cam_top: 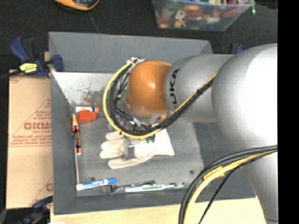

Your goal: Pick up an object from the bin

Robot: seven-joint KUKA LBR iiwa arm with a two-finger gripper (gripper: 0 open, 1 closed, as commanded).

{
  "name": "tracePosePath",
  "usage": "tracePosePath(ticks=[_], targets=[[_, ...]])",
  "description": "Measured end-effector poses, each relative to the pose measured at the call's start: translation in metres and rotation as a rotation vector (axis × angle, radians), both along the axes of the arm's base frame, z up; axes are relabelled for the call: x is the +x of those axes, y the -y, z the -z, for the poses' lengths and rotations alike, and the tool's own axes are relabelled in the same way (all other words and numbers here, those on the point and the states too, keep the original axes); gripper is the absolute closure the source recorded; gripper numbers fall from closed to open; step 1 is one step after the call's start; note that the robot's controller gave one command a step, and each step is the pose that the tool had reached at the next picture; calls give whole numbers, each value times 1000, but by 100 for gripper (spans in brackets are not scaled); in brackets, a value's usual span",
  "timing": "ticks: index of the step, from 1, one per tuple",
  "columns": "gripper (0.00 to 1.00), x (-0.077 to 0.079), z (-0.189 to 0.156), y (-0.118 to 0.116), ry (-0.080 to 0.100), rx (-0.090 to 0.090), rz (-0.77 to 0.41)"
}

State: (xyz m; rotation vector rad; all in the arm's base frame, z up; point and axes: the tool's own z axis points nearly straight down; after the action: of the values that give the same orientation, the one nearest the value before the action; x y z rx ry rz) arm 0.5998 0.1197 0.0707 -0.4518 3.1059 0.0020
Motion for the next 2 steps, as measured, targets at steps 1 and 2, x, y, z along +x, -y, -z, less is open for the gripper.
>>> tracePosePath(ticks=[1, 2], targets=[[0, -6, -68, 7, 5, 3, 140], [0, -7, -29, 6, -7, 0, -195]])
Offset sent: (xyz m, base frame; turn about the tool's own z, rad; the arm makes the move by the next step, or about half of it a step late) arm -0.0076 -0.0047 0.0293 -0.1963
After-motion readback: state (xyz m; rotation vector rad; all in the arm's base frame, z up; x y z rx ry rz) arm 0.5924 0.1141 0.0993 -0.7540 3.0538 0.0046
